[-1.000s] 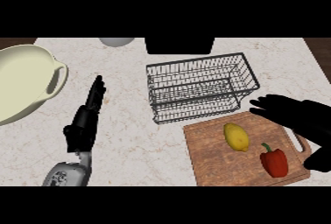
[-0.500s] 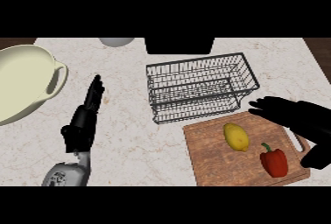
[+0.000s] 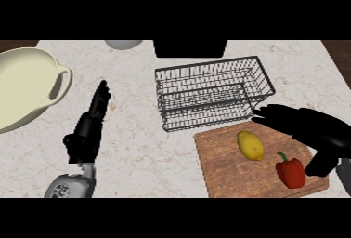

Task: Pick the lemon from the cutting board and place it in the tiered basket

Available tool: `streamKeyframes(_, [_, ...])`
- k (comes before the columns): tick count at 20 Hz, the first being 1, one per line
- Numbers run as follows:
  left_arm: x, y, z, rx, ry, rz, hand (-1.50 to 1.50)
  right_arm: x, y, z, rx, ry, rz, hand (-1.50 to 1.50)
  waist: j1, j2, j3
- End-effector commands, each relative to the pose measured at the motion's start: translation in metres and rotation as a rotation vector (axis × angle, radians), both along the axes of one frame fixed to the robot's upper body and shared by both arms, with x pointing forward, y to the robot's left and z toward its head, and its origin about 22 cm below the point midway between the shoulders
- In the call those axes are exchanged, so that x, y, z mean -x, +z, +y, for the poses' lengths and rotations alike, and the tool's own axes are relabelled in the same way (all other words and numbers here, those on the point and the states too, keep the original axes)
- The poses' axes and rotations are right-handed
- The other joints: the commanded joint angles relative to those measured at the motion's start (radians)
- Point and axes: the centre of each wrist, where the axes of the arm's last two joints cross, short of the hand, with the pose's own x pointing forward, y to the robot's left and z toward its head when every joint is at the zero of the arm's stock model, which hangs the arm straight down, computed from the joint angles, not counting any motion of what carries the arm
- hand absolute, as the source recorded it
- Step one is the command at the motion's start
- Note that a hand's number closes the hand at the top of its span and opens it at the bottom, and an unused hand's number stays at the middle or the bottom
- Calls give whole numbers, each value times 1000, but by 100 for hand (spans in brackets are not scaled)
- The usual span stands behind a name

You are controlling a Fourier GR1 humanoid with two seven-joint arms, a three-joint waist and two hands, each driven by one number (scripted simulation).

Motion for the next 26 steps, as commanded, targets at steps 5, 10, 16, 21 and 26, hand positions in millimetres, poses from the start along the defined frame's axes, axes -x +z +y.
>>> streamKeyframes(5, [-3, 11, 9, -6, 7, 1, 0, -5, -10, 20, 8, 31, 71, -150, 1, 0, 0])
streamKeyframes(10, [-2, 4, -15, -7, 1, -4, 0, -5, -35, 38, 35, 25, 68, -150, 1, 0, 0])
streamKeyframes(16, [-2, 1, -14, 14, -13, 2, 0, -12, -42, 26, 17, 16, 80, -150, 0, 0, 0])
streamKeyframes(21, [1, -1, 20, -3, 0, 1, 0, -31, -37, 34, 23, 15, 101, -150, 3, 0, 0])
streamKeyframes(26, [-11, -10, 13, 24, 12, 4, 0, -5, -75, 32, 3, 0, 95, -150, -2, 0, 0])
